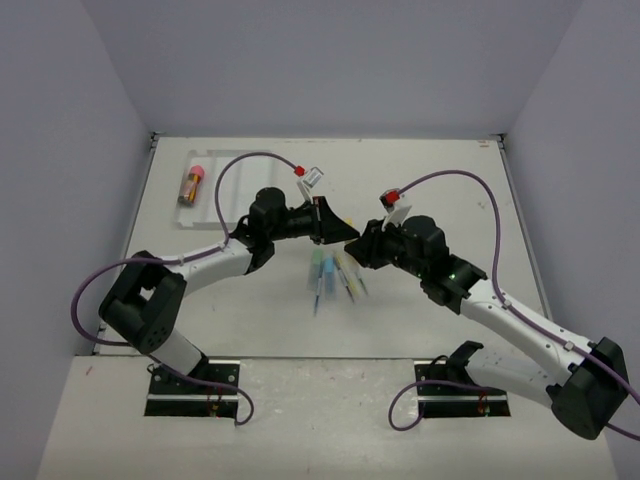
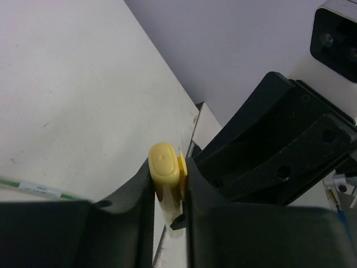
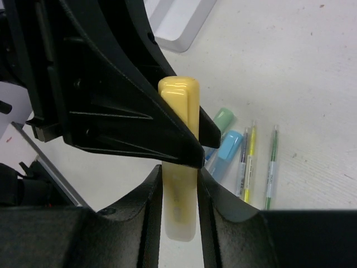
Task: Sort the stationery into containers
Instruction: Place the pen in the storage box.
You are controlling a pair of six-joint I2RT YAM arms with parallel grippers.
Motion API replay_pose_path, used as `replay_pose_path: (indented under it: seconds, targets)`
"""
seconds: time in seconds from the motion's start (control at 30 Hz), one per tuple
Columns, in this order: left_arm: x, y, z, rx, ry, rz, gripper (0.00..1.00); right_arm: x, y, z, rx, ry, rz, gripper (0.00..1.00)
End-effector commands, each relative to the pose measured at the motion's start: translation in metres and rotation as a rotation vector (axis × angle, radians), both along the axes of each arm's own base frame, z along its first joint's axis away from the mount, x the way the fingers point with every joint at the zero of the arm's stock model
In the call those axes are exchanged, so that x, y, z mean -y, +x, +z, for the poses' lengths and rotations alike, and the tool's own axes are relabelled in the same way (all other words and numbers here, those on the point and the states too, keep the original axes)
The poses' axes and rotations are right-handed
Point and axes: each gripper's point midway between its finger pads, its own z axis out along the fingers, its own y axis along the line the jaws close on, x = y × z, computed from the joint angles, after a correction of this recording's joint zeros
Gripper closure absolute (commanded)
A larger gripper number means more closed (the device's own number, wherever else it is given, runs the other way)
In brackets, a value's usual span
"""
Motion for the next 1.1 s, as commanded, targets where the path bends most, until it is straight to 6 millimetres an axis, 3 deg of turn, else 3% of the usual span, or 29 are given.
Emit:
replay_pose_path:
  seconds: [0.0, 0.07, 0.17, 0.23, 0.27, 0.3, 0.4, 0.43, 0.5, 0.6, 0.67, 0.73, 0.87, 0.9, 1.07]
  targets:
    - [0.01, 0.008, 0.023, 0.059, -0.042, -0.01, 1.0, -0.01, 0.002, 0.026, 0.067, 0.062, 0.037, 0.99]
    - [0.008, 0.026, 0.017, 0.072, 0.06, 0.04, 1.0, -0.004, 0.008, 0.021, 0.057, 0.035, -0.006, 0.47]
    - [-0.018, 0.073, 0.001, 0.082, 0.262, 0.199, 1.0, 0.011, 0.015, 0.005, 0.018, -0.026, -0.098, 0.16]
    - [-0.071, 0.125, -0.027, 0.037, 0.526, 0.371, 1.0, 0.032, 0.023, -0.007, -0.002, -0.092, -0.206, 0.07]
    - [-0.101, 0.146, -0.028, 0.018, 0.623, 0.46, 1.0, 0.039, 0.024, -0.012, -0.017, -0.124, -0.236, 0.06]
    - [-0.139, 0.173, -0.041, -0.03, 0.749, 0.548, 1.0, 0.046, 0.023, -0.018, -0.036, -0.162, -0.254, 0.06]
    - [-0.202, 0.214, -0.06, -0.109, 0.94, 0.669, 1.0, 0.05, 0.019, -0.023, -0.054, -0.194, -0.251, 0.06]
    - [-0.217, 0.224, -0.069, -0.127, 1.003, 0.701, 1.0, 0.05, 0.018, -0.024, -0.057, -0.198, -0.245, 0.06]
    - [-0.236, 0.24, -0.058, -0.124, 1.054, 0.73, 1.0, 0.05, 0.017, -0.025, -0.062, -0.204, -0.24, 0.06]
    - [-0.264, 0.26, -0.086, -0.186, 1.132, 0.745, 1.0, 0.049, 0.016, -0.031, -0.078, -0.213, -0.231, 0.05]
    - [-0.274, 0.267, -0.096, -0.203, 1.151, 0.748, 1.0, 0.046, 0.014, -0.038, -0.098, -0.222, -0.211, 0.05]
    - [-0.278, 0.271, -0.107, -0.212, 1.147, 0.734, 0.9, 0.038, 0.012, -0.044, -0.13, -0.224, -0.177, 0.06]
    - [-0.278, 0.27, -0.114, -0.22, 1.136, 0.73, 0.44, 0.024, 0.01, -0.052, -0.212, -0.211, -0.152, 0.11]
    - [-0.277, 0.268, -0.114, -0.222, 1.125, 0.728, 0.38, 0.022, 0.012, -0.054, -0.235, -0.216, -0.169, 0.16]
    - [-0.267, 0.256, -0.074, -0.169, 1.021, 0.764, 0.11, 0.001, 0.009, -0.075, -0.342, -0.36, -0.22, 0.38]
